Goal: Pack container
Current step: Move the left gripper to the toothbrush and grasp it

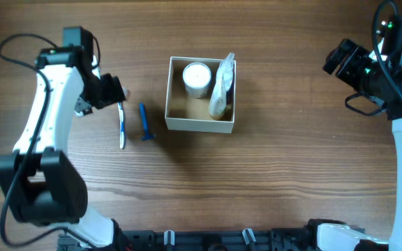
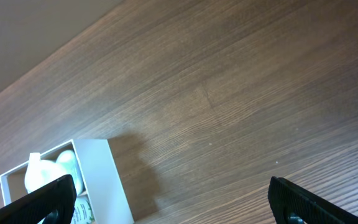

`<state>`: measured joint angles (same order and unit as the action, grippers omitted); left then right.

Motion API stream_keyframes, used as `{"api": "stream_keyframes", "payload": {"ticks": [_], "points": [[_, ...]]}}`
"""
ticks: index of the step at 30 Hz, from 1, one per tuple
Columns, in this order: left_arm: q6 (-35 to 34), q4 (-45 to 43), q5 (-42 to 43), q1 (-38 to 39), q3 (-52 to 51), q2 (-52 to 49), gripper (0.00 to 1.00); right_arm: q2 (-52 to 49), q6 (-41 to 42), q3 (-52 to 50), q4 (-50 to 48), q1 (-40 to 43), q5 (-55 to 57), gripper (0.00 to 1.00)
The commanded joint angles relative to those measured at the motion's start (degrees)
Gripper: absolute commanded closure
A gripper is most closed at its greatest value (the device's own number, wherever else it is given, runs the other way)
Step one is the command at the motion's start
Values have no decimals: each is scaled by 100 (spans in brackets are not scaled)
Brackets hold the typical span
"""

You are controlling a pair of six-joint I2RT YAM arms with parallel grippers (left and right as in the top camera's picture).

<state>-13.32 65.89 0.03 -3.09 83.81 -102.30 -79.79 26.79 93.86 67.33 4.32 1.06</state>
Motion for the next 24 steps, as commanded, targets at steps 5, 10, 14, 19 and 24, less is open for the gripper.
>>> {"api": "stream_keyframes", "payload": {"ticks": [5,10,14,19,24], "points": [[111,-1123,55,13,-994,-616,30,-46,33,24,0,9,-74,0],[114,-1727,52,39,-1161,-841,35,-46,31,24,0,9,-74,0],[269,-1950,31,74,-1161,-1086,43,-46,33,24,2,9,-74,0],[409,-1985,-11,101,-1158,-1150,77,-46,33,24,2,9,-76,0],[409,-1794,-11,103,-1078,-1003,96,-46,33,24,2,9,-74,0]]}}
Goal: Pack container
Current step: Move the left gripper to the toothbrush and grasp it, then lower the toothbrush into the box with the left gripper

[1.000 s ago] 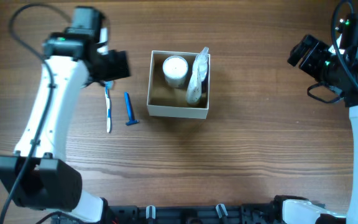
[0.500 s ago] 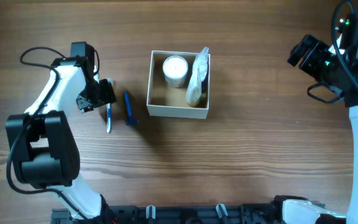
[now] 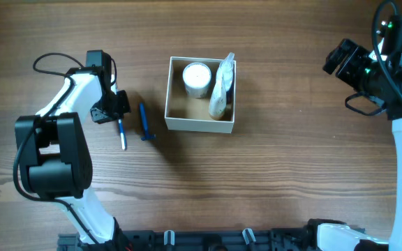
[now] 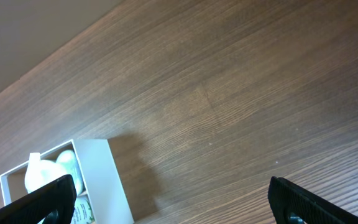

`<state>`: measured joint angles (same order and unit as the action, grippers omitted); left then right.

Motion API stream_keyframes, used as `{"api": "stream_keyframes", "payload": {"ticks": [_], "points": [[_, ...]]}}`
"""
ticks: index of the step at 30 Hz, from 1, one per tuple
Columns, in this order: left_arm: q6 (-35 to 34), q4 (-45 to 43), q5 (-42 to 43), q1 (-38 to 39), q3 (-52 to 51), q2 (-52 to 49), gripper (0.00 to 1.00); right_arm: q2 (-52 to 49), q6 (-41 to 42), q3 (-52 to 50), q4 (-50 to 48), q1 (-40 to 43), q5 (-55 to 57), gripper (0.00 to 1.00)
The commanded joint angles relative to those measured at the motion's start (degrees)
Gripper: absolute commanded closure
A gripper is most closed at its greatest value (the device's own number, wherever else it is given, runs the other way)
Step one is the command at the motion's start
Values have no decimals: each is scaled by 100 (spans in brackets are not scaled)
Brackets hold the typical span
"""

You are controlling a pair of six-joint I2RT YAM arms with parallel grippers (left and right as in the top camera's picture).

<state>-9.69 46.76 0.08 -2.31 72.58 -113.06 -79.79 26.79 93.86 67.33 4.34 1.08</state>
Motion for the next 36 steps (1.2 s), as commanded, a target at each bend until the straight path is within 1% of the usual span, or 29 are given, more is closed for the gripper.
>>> {"api": "stream_keyframes", "payload": {"ticks": [1,4,6,8,9,11,14,15,20,22,24,25,29,31,33,34,36], "points": [[28,350,-15,55,197,275,96,-46,33,24,0,7,-76,0],[28,743,-15,186,505,647,96,-46,33,24,0,7,-76,0],[24,1200,-9,586,935,1178,96,-46,33,24,0,7,-76,0],[26,1298,7,990,1143,1499,96,-46,33,24,0,7,-76,1],[28,1158,-28,1458,1228,1790,96,-46,35,24,0,7,-76,0],[28,833,-221,2022,1228,2020,96,-46,35,24,0,7,-76,0],[24,286,-909,2776,1222,1991,96,-46,33,24,2,7,-76,0],[24,133,-1008,2881,1220,1910,96,-46,33,24,0,7,-76,0],[-280,-444,-999,2830,1220,1303,96,-46,33,24,2,7,-76,0],[-280,-509,-981,2798,1220,1075,96,-46,33,24,2,7,-76,0],[-275,-595,-988,2789,1220,857,93,-46,33,24,2,7,-76,0],[-278,-621,-981,2791,1220,763,93,-46,33,24,0,7,-76,0],[-278,-623,-992,2789,1220,708,91,-46,33,24,2,7,-76,0],[-280,-535,-1001,2791,1220,732,82,-46,33,24,0,7,-76,0],[-280,-319,-1003,2789,1222,876,69,-46,31,24,2,7,-76,0],[-280,-243,-1003,2789,1222,984,66,-46,31,24,0,7,-76,0],[-330,-57,-1008,2743,1226,1314,54,-46,33,24,0,7,-76,0]]}}
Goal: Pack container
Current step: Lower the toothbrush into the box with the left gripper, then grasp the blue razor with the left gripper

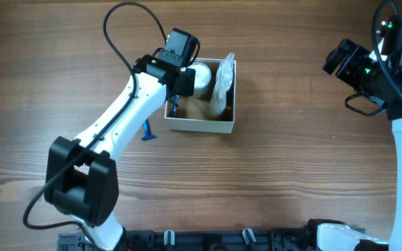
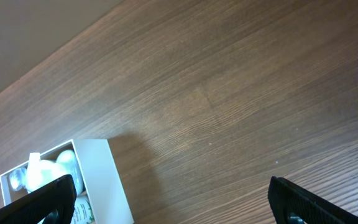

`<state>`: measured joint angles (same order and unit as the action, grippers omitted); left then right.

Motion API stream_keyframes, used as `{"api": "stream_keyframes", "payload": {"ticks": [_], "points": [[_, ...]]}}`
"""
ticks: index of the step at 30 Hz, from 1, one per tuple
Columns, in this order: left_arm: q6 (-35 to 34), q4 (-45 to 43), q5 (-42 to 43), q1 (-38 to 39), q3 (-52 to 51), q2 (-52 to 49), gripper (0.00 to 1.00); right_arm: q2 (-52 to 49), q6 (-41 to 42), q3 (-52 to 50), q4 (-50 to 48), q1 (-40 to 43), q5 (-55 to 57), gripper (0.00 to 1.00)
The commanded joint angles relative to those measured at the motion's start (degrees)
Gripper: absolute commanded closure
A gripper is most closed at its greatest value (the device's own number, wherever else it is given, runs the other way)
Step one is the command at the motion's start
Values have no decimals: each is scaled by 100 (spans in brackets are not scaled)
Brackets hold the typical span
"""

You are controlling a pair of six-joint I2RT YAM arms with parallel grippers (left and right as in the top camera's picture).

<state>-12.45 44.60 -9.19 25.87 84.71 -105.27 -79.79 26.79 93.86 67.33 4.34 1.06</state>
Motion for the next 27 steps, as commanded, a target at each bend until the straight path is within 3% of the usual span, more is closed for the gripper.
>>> {"api": "stream_keyframes", "payload": {"ticks": [1,7,11,17,23,27], "points": [[-157,271,-85,-122,13,675,52,-46,35,24,2,7,-74,0],[-479,1281,-13,-1051,-35,962,46,-46,33,24,0,7,-74,0],[-476,1241,551,-1552,-413,754,45,-46,33,24,0,7,-74,0],[-476,778,986,-1659,-929,251,41,-46,33,24,0,7,-74,0],[-479,483,984,-1663,-1062,-629,55,-46,33,24,2,7,-74,0],[-479,450,986,-1668,-1062,-1023,60,-46,33,24,0,7,-74,0]]}}
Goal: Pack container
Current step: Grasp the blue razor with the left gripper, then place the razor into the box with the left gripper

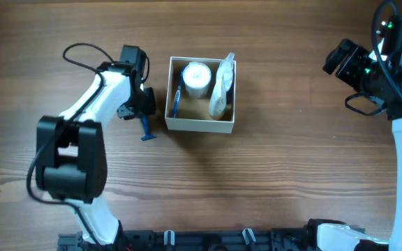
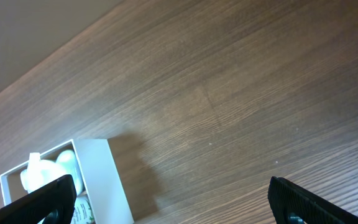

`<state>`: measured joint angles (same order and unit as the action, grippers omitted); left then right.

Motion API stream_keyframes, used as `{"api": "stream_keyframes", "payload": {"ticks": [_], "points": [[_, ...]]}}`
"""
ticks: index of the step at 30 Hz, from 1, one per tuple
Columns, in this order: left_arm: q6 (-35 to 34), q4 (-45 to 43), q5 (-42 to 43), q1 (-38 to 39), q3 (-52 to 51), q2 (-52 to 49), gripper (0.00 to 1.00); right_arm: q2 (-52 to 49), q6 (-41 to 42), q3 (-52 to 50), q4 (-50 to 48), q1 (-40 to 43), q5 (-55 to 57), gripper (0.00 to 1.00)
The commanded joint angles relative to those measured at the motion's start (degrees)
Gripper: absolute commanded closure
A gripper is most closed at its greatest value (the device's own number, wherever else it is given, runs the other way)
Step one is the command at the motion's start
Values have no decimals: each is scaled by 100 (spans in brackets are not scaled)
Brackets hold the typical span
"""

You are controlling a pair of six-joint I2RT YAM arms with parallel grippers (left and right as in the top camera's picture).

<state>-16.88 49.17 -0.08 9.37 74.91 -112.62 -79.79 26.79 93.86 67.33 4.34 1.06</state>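
The white box (image 1: pixel 199 127) stands mid-table and holds a white jar (image 1: pixel 196 75), a white tube (image 1: pixel 220 87) and a blue toothbrush (image 1: pixel 176 96) lying along its left wall. A blue razor (image 1: pixel 145 127) lies on the wood just left of the box. My left gripper (image 1: pixel 142 104) hovers at the razor's upper end, apparently open with nothing in it. Far to the right, my right gripper (image 2: pixel 179 202) is open and empty above bare wood. In its wrist view, the box (image 2: pixel 107 180) shows at the lower left.
The wooden table (image 1: pixel 292 174) stretches bare to the right of and in front of the box. My left arm (image 1: pixel 89 104) arches over the table's left part, and its cable loops behind it.
My left gripper was over the box's left side with the toothbrush. The toothbrush now lies in the box, and the gripper is left of the box at the razor. The right arm is unchanged.
The toothbrush and razor lay side by side left of the box, with my left gripper at the toothbrush. Then the gripper was down on the toothbrush. Later it held it over the box. Now the toothbrush is inside, and the gripper is by the razor.
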Motion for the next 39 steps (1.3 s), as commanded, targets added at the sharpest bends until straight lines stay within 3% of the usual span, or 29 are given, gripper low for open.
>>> {"api": "stream_keyframes", "payload": {"ticks": [1,4,6,15,20,28,29,31,32,33,38,39], "points": [[-35,9,76,-15,-83,-358,63,-46,31,24,2,7,-74,0],[-33,9,264,-17,-76,-404,89,-46,33,24,0,7,-74,0],[-33,149,260,-17,24,-302,95,-46,33,24,0,7,-74,0],[-26,1303,7,229,1342,1115,96,-46,33,24,0,7,-74,0],[24,595,-48,942,1360,1665,96,-46,35,24,0,7,-74,0],[164,-345,-557,1239,1349,798,92,-46,33,24,0,7,-74,0],[164,-332,-557,1237,1349,680,85,-46,35,24,2,7,-74,0],[166,-339,-557,1239,1349,588,59,-46,33,24,0,7,-74,0],[166,-341,-557,1239,1351,590,51,-46,31,24,0,7,-74,0],[195,-332,-560,1239,1360,658,45,-46,35,24,0,7,-74,0],[306,2,-584,1204,1362,1213,36,-46,31,24,0,7,-74,0],[282,160,-581,1200,1362,1397,19,-46,33,24,2,7,-74,0]]}}
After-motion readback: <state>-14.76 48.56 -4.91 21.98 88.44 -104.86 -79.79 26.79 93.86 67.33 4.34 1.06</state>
